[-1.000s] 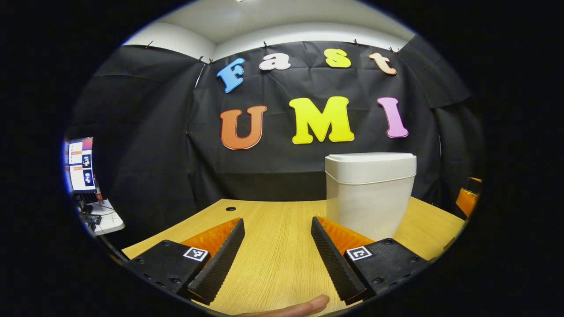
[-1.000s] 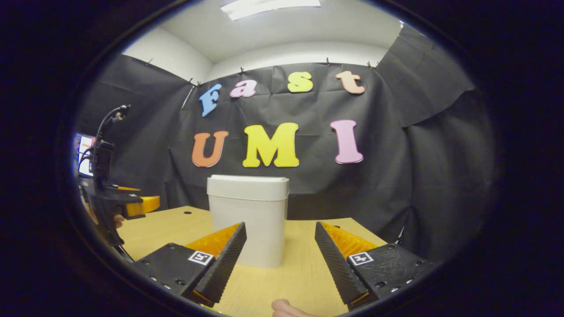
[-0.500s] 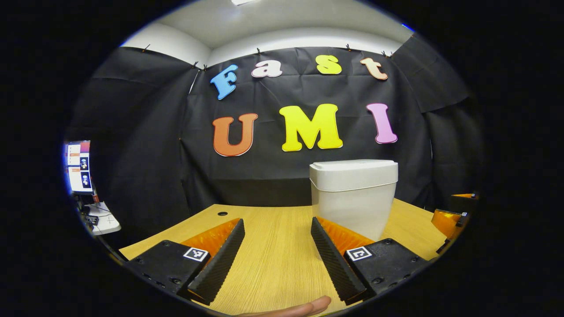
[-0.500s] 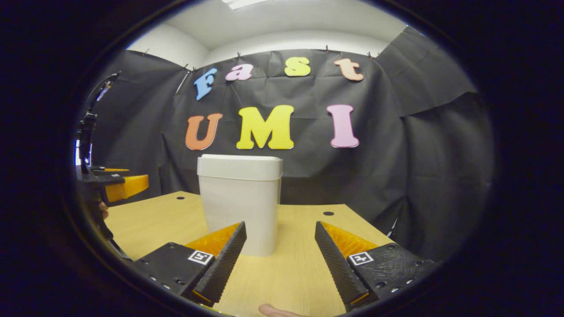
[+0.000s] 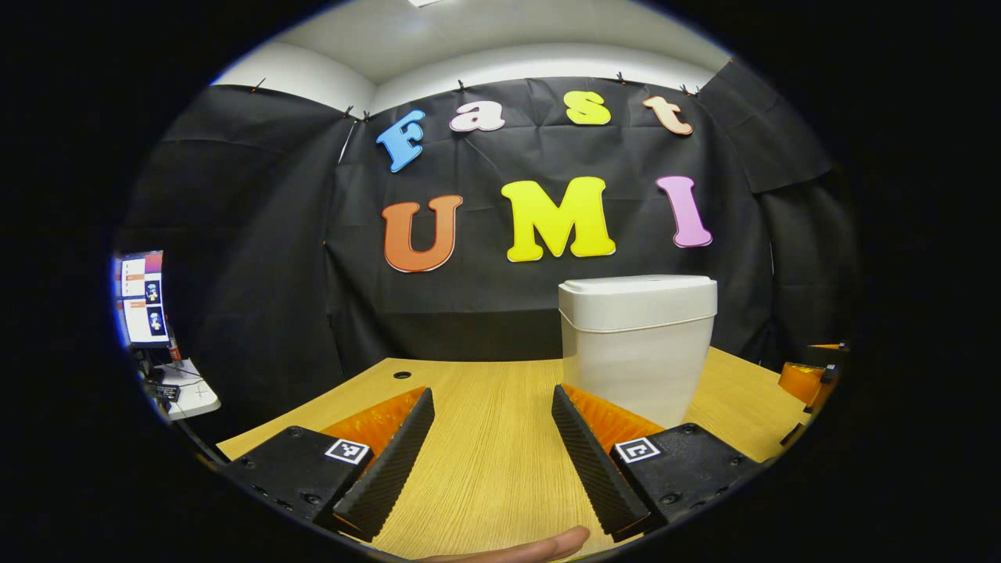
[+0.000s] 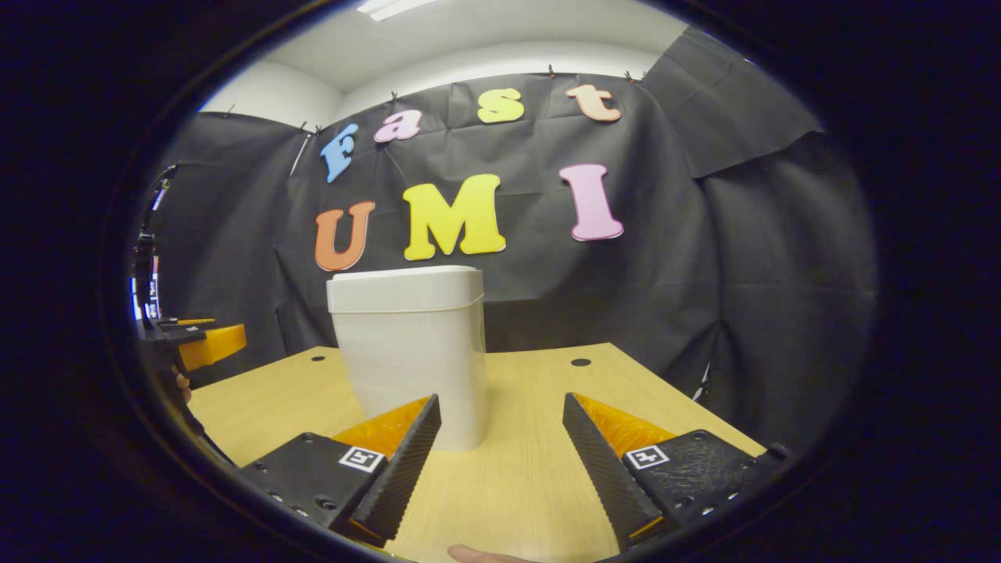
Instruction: Press the lid of the desktop garbage bin to open it, pick up the crumpled paper on the desktop and throw it into the bin, then pick up the pop can on the desktop and drop it into the bin, and finally close the garbage bin lid.
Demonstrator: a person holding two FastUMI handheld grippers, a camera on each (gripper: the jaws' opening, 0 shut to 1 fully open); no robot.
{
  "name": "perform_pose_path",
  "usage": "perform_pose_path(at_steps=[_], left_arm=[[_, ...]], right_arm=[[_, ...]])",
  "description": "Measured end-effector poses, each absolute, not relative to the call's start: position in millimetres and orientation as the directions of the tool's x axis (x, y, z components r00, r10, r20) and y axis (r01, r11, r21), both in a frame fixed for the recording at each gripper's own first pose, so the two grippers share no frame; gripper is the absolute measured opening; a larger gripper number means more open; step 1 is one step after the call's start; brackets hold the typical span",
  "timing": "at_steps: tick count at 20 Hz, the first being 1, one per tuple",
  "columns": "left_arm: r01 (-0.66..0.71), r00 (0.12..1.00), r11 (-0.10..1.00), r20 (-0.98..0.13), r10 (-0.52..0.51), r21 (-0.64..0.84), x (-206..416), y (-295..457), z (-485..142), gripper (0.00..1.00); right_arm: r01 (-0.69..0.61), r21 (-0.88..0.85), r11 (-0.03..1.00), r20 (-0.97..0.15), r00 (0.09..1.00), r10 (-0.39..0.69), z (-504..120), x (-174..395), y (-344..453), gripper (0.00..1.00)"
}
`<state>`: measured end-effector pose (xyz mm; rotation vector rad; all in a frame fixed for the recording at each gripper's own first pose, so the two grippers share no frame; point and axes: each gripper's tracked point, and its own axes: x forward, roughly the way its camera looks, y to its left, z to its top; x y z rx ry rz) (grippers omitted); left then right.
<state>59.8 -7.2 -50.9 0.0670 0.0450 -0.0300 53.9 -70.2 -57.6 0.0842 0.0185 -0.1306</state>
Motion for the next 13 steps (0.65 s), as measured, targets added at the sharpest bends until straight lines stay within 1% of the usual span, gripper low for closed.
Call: perform_pose_path(at_steps=[11, 13], left_arm=[[0.046, 0.997, 0.994, -0.068, -0.039, 0.096, 62.2, -13.8, -59.0, 0.98], [0.047, 0.996, 0.994, -0.078, -0.039, 0.095, 63.6, -15.1, -61.9, 0.98]], right_arm=[[0.125, 0.014, 0.992, -0.044, 0.991, -0.125, -70.5, 58.3, -60.4, 0.96], [0.105, 0.027, 0.994, -0.055, 0.993, -0.103, -72.5, 57.6, -54.6, 0.96]])
